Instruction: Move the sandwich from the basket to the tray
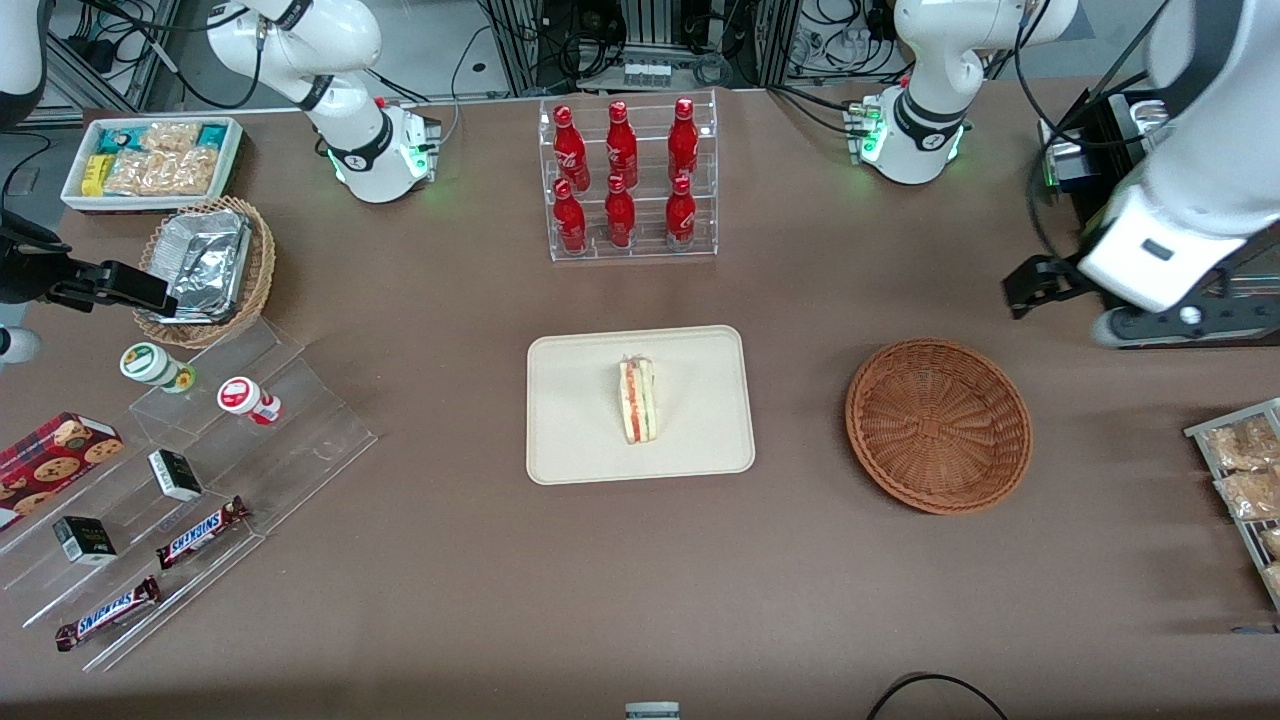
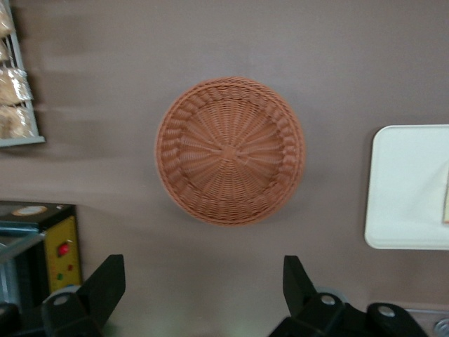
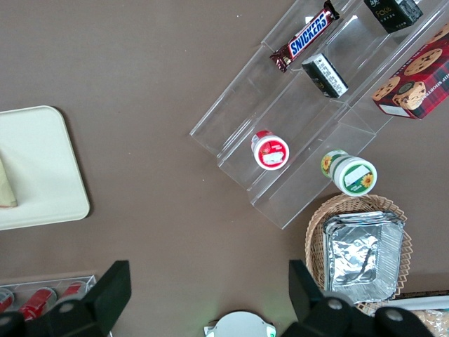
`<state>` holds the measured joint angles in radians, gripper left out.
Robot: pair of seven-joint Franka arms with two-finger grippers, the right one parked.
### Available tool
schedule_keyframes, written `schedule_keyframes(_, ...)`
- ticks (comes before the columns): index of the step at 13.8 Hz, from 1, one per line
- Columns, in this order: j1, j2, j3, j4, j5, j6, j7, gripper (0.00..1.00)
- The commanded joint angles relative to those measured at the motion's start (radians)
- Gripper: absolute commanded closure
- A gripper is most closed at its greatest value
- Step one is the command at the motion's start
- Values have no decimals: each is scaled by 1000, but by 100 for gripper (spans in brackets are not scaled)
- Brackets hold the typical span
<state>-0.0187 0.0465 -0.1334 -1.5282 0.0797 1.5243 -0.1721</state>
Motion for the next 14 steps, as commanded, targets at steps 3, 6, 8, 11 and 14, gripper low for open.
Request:
schedule_keyframes(3,11,-71,81,-70,-15,-9,138,1)
schedule_keyframes(6,3,-48,98,-50,-38,0,141,1)
schedule_keyframes(8,-9,-37,98,-32,-31,-1,140,1)
schedule_keyframes(11,-13,-40,98,-17,-29,-12,134,1)
schedule_keyframes(14,-27,-51,97,-10,-38,-22,140,1)
